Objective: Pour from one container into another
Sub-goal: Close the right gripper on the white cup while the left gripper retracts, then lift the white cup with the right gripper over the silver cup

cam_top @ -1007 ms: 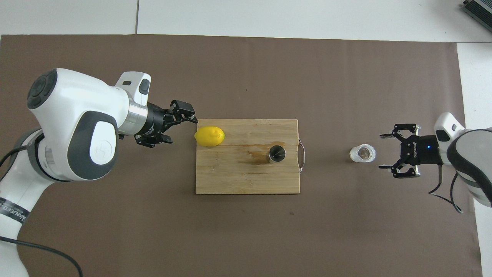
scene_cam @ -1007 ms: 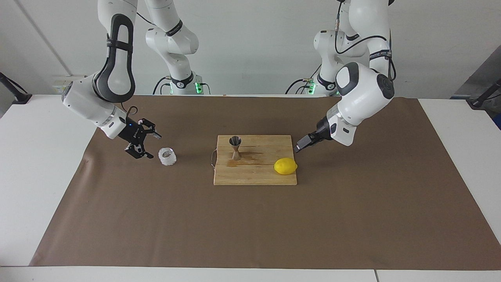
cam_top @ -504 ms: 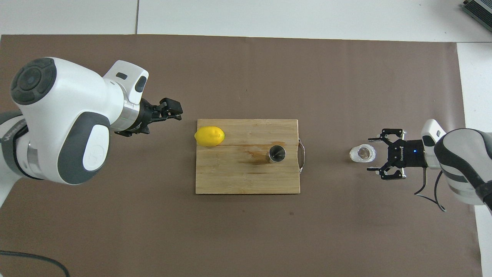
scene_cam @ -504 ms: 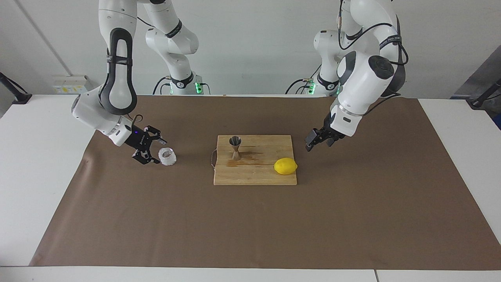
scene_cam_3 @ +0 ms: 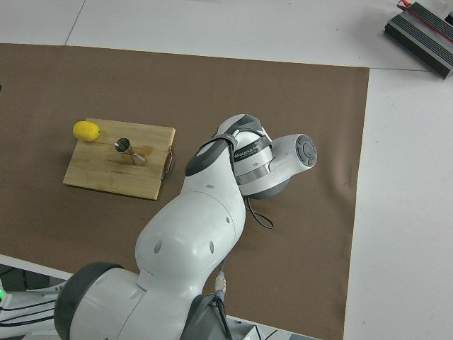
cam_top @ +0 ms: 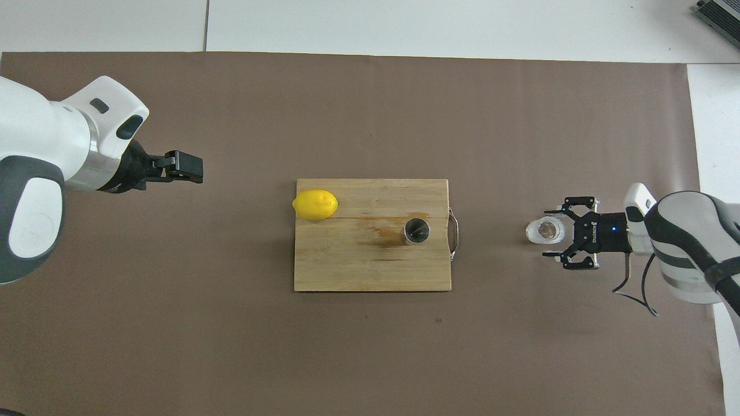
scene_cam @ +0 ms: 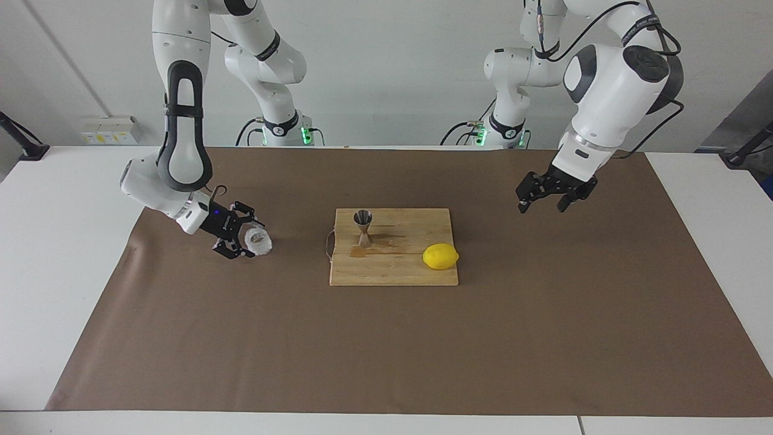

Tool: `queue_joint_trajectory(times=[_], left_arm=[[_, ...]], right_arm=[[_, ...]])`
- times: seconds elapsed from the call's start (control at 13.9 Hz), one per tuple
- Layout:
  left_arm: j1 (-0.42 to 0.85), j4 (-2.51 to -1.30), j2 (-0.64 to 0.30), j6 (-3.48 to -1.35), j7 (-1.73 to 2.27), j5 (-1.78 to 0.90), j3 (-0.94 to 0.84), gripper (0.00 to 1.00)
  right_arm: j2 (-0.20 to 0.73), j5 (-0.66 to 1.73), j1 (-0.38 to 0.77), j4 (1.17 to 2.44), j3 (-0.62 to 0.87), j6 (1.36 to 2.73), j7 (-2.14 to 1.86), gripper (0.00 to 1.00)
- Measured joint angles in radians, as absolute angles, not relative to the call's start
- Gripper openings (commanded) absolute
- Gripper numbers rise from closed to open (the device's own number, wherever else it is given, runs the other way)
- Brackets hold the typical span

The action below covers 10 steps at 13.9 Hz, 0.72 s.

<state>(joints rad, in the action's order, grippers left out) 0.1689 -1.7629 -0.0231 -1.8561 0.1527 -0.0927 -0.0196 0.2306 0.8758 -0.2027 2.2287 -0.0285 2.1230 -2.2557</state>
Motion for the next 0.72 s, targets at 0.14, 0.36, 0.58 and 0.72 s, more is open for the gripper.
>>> queue_joint_trajectory(times=[0.14,0.36,0.58,0.72], left_arm=[[0.134,-1.725,-0.023,-1.800,0.081,-0.067,-0.019,1.00],[0.102,-1.644,-0.022,-1.671,0.016,-0.001,-0.018,1.00],[0.043,-1.601,-0.020,-1.619,-0.038,0.011,-0.022,1.00],[0.026,-1.600,-0.013,-1.612,-0.042,0.011,-0.022,1.00]], right_arm=[[0.231,0.884,-0.202,2.228,-0.028,2.123,-2.254,0.01],[0.230,0.913,-0.202,2.228,-0.027,2.123,-2.246,0.00],[0.225,0.920,-0.199,2.220,-0.020,2.123,-2.198,0.00],[0.198,0.920,-0.195,2.214,-0.009,2.122,-2.155,0.00]])
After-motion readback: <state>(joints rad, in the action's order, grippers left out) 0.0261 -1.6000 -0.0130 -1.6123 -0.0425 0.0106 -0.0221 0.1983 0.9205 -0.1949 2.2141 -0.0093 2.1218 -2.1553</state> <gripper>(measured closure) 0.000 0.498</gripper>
